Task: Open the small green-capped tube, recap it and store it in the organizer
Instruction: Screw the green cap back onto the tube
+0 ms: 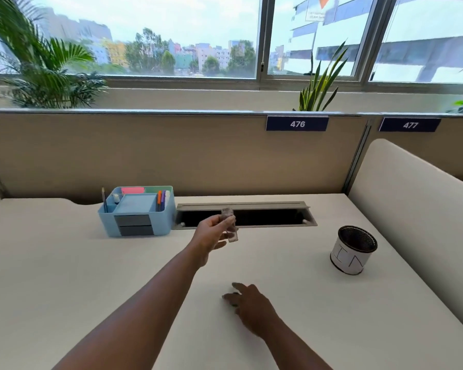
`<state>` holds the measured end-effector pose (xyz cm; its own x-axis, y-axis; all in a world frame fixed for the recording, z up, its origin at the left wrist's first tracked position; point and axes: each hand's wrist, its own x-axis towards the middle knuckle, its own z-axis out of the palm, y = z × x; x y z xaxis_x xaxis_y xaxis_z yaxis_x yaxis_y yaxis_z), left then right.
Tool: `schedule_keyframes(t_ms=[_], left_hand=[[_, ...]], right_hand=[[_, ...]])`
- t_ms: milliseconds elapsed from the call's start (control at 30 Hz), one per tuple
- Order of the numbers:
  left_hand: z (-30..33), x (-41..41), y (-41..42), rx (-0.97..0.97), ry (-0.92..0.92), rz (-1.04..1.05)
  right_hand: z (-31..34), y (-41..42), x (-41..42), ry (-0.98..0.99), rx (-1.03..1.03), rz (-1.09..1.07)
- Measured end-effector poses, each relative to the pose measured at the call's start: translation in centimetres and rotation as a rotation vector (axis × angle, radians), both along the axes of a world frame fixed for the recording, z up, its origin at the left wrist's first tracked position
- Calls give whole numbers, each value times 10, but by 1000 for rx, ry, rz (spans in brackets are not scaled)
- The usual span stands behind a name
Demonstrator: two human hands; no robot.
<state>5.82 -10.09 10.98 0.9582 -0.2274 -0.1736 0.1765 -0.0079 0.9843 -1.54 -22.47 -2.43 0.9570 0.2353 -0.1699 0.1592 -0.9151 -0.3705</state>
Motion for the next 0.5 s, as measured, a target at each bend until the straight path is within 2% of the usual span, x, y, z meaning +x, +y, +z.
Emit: schedule_keyframes(t_ms=[133,200,300,367,433,500], left_hand=[[-7,-1,16,-1,4,8],[-10,0,22,2,-5,-3],[-13,0,28,49,-39,-59],[-15,-1,30,76,-52,-100],[-17,-1,31,91,-56,-135],[-17,-3,29,113,-59,-189]], right_hand=[[-3,3,-2,-105,46,-53],[3,2,0,-200,190,-156],[30,2,7,-329,633,-494],[62,2,14,-282,1119,-656],[95,-1,20,-234,1496,-660],[124,-3,23,-241,1665,-592]])
